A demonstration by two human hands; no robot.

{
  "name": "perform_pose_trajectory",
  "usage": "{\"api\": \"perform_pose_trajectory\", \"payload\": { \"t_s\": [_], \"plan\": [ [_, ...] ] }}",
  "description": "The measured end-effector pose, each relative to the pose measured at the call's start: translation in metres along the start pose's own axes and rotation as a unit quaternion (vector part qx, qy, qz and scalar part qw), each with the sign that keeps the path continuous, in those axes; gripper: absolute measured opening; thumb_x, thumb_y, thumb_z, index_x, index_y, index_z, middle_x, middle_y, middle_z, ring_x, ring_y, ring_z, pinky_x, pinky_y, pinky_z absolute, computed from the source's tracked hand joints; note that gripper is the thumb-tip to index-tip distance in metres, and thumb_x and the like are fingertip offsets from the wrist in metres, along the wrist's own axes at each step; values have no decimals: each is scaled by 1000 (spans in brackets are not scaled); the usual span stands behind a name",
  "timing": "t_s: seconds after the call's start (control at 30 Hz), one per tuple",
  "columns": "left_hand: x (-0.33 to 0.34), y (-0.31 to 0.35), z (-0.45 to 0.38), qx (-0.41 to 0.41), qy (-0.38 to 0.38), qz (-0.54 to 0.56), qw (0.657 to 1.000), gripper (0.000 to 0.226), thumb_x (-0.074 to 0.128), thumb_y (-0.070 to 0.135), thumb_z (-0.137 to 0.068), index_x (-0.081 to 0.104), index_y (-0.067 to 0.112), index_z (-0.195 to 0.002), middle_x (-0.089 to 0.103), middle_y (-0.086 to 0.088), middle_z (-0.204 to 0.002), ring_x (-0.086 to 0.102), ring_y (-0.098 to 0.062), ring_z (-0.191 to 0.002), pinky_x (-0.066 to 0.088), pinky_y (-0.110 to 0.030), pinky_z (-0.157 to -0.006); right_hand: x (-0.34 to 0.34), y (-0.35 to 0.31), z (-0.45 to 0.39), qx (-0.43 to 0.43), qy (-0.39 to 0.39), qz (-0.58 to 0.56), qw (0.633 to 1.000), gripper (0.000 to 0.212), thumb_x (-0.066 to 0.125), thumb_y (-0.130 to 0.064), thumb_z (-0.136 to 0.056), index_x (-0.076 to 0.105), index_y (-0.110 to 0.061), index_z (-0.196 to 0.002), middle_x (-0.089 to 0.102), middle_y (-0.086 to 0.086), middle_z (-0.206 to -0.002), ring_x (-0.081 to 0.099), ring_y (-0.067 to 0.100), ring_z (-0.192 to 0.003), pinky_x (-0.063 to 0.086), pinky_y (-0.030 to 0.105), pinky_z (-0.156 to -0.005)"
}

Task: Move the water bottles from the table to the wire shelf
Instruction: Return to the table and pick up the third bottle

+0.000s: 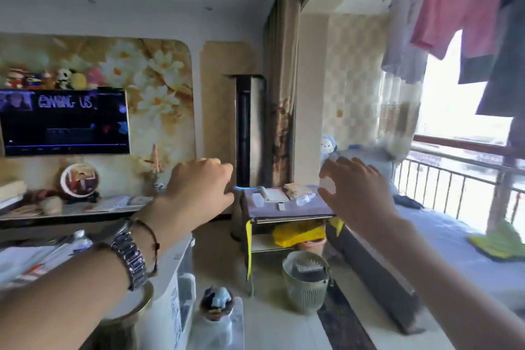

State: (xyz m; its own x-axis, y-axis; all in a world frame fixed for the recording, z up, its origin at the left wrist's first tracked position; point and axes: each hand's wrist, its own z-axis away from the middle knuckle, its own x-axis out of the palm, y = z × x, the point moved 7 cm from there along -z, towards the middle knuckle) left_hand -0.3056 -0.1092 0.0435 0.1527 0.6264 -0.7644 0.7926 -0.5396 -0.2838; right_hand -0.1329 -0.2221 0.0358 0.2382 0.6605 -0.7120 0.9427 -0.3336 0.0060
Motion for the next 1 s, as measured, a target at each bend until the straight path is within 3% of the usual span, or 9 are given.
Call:
{"api": "perform_pose_trajectory", "payload": {
  "t_s": [0.07,0.17,0.27,0.43,0.87,1.0],
  "plan": [
    [14,12,-19,25,4,15,1000,28,53,42,-89,59,22,-107,62,2,-109,61,-23,-105,42,-33,-79,4,15,-2,28,-2,21,999,22,56,-31,-89,59,-21,-109,64,1,-112,57,24,-107,44,34,-85],
    [37,22,-43,44,-2,41,998,29,53,42,-88,60,21,-108,62,2,-109,60,-22,-105,37,-31,-72,17,30,-8,50,-6,40,998,22,57,-30,-90,60,-20,-109,62,0,-115,56,23,-106,43,32,-84],
    [59,33,-62,62,-14,59,996,27,52,40,-89,59,23,-108,62,3,-110,60,-20,-104,41,-33,-78,36,41,-17,61,-16,45,997,21,57,-30,-89,60,-19,-108,63,0,-112,56,22,-103,39,30,-77],
    [97,57,-98,86,-24,72,993,25,51,37,-90,58,23,-109,62,3,-110,59,-20,-105,33,-28,-70,81,69,-32,75,-32,38,996,22,56,-28,-89,60,-19,-109,65,-1,-110,56,21,-100,36,28,-75],
    [246,181,-238,56,-86,91,991,27,55,39,-86,62,23,-107,65,1,-109,63,-22,-101,34,-27,-66,246,224,-115,76,-73,5,994,22,55,-27,-89,61,-19,-109,65,-1,-108,57,21,-103,42,31,-83],
    [276,198,-280,48,-92,89,991,31,53,41,-89,61,22,-112,63,0,-114,62,-21,-104,33,-29,-67,287,255,-154,64,-80,-11,995,21,57,-27,-88,61,-20,-107,65,-1,-106,58,21,-100,40,30,-78]
  ]
}}
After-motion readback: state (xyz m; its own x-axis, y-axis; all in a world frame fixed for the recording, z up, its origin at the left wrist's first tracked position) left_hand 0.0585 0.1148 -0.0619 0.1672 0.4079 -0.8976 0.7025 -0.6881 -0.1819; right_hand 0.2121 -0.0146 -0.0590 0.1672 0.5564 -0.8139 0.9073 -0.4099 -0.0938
